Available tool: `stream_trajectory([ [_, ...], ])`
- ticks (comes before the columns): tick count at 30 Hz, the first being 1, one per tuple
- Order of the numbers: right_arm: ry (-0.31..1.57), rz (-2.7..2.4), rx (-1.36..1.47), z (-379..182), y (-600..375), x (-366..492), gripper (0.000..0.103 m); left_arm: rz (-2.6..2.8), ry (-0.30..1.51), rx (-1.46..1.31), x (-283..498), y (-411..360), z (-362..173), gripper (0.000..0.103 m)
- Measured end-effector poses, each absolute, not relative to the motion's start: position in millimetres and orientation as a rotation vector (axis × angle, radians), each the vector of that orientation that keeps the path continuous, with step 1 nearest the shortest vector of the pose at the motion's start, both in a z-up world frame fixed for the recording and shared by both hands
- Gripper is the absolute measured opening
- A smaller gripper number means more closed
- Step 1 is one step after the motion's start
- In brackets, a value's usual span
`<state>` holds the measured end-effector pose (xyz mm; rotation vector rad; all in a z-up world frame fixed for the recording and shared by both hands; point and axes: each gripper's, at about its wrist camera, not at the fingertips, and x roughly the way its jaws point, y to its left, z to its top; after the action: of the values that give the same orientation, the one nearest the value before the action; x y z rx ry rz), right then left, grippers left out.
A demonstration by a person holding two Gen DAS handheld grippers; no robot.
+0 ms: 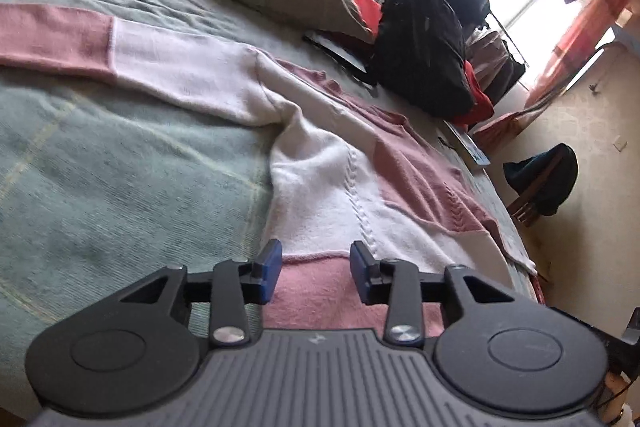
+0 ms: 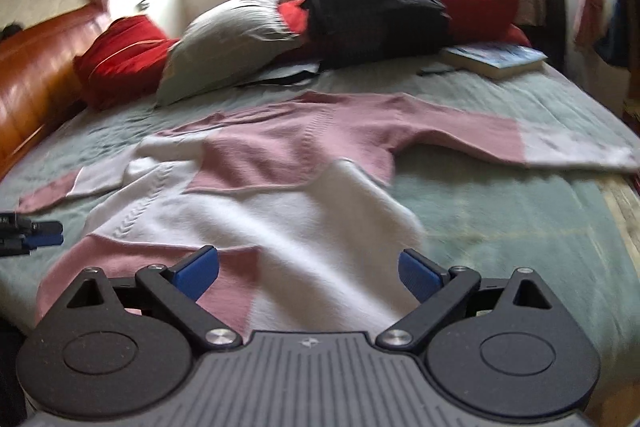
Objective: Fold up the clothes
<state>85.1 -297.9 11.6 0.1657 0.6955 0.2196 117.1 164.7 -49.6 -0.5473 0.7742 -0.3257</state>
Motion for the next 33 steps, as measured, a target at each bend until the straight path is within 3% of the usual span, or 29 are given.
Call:
stream_trajectory([
  [3,0.723,0.299,0.179,6,-300,77,0.099,-0.389,0.785,-0.504,104,147,-45,0.040],
  [8,0.766,0.501,0.108,-1,-276,64,0.099,-0.599,0.841,-0.363,73,99,-30,0.060],
  [16,0.873,0.873,-0.004,-26,-222,53,0.099,-0.712,0.996,-0.219,44,46,-49,0.062],
  [20,0.872,0.843,-0.093,-31,-207,55,0.097,-0.651,0.946,-0.153,32,45,-43,0.062],
  [33,0.796,0.720,-0.104,-25,-235,51,0.097,-0.608,0.634,0.610,6,-49,-63,0.072],
])
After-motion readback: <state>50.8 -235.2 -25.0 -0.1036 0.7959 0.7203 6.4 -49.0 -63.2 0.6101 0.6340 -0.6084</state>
